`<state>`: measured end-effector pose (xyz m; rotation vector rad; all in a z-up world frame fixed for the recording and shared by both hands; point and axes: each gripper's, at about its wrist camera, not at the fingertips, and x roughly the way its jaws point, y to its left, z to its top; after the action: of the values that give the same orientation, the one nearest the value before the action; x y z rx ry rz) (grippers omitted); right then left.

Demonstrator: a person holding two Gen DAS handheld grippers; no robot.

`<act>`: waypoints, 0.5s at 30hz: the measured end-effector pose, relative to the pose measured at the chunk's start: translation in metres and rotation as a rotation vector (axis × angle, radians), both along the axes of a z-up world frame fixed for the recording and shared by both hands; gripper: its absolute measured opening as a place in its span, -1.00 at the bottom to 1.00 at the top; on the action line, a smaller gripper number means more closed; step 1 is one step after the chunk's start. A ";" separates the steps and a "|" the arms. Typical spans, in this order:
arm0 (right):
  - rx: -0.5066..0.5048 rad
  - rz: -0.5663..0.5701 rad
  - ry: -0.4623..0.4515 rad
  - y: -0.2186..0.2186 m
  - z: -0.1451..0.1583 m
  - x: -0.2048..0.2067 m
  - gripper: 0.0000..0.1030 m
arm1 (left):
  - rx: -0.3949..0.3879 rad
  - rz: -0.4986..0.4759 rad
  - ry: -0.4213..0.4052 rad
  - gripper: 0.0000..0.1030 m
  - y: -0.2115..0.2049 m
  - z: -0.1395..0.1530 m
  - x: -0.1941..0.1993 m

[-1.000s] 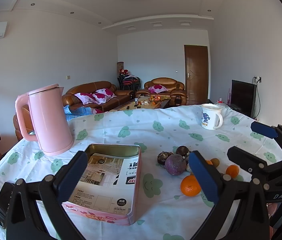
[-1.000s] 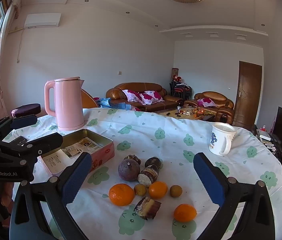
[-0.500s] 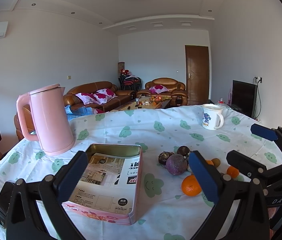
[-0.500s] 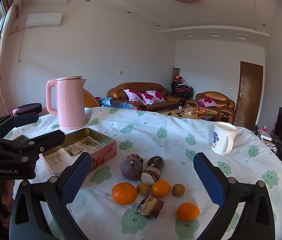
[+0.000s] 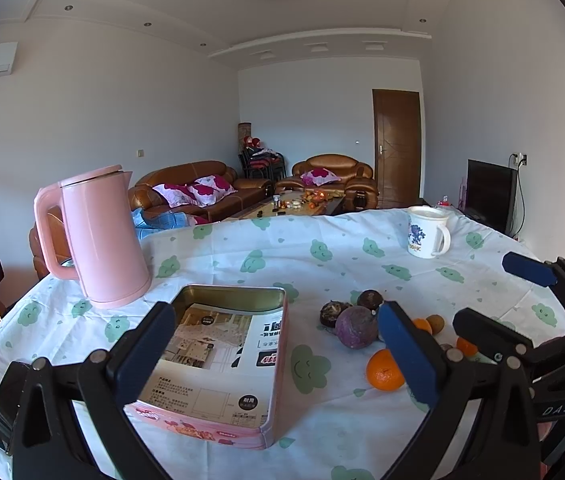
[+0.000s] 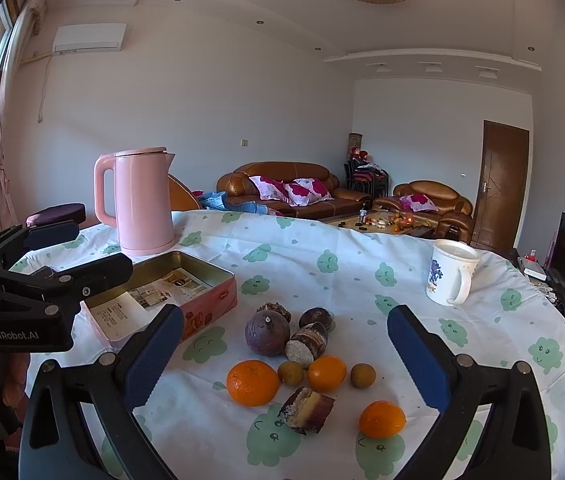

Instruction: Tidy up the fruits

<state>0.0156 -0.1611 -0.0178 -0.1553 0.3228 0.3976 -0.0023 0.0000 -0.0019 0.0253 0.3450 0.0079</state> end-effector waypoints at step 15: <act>0.003 -0.001 0.010 -0.003 -0.003 0.002 0.98 | 0.003 0.000 0.007 1.00 0.001 -0.002 0.000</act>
<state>0.0177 -0.1636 -0.0207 -0.1502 0.3320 0.3975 -0.0021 0.0010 -0.0042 0.0288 0.3521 0.0080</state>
